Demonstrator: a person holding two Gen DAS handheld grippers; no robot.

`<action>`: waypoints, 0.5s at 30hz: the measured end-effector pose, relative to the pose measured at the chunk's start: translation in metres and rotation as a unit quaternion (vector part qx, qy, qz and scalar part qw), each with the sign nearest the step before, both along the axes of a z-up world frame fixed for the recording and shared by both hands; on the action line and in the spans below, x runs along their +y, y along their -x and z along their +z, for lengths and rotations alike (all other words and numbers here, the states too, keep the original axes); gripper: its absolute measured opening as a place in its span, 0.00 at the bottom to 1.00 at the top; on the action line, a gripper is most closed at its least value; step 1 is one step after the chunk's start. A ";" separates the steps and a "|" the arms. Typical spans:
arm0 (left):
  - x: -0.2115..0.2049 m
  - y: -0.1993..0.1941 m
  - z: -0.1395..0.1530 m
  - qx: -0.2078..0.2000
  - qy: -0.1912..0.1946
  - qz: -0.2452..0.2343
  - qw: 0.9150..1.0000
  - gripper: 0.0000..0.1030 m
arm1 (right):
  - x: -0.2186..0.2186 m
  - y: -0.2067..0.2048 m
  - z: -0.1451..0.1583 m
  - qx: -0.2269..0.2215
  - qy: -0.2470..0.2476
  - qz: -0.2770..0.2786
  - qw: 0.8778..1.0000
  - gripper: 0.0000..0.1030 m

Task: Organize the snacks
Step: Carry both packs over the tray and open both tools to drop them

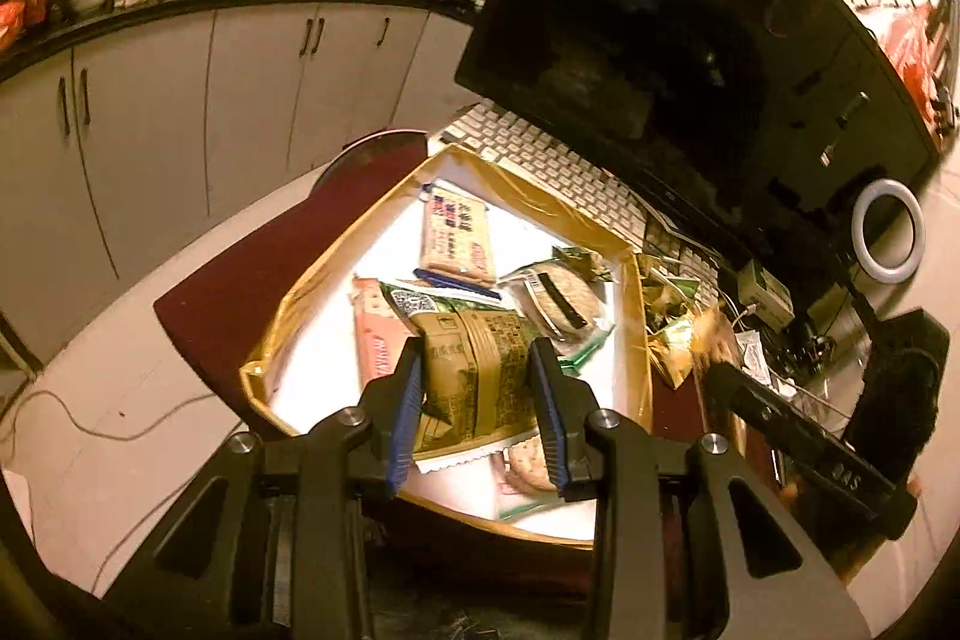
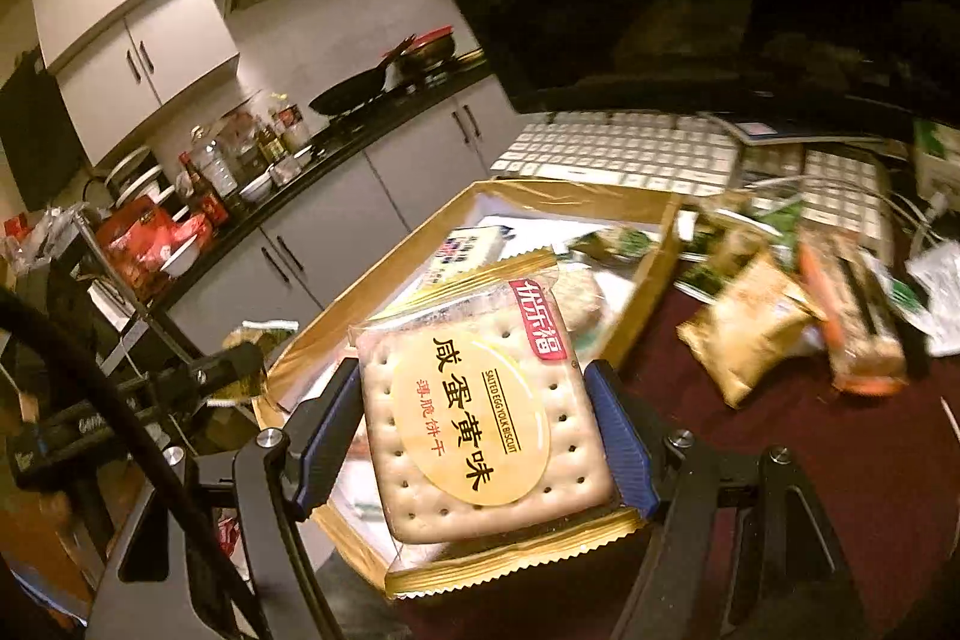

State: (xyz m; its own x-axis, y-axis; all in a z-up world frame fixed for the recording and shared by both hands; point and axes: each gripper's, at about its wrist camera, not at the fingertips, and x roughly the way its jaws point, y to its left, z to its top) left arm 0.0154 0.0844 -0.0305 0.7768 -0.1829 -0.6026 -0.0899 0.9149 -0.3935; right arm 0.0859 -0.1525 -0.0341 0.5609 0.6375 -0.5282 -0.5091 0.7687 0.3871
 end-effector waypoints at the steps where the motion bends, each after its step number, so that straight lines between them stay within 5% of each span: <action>1: 0.004 0.000 -0.001 0.002 0.003 0.001 1.000 0.35 | 0.005 -0.004 0.000 0.002 0.002 0.000 1.000 0.72; 15: 0.010 -0.017 -0.026 0.049 -0.002 -0.011 0.999 0.35 | 0.036 -0.041 -0.017 0.026 0.023 -0.031 0.999 0.70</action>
State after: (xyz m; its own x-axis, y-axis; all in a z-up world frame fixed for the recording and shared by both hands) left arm 0.0322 0.0941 -0.0568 0.7095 -0.1960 -0.6769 -0.1086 0.9186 -0.3799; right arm 0.1270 -0.1170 -0.0511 0.5696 0.5763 -0.5861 -0.4396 0.8161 0.3753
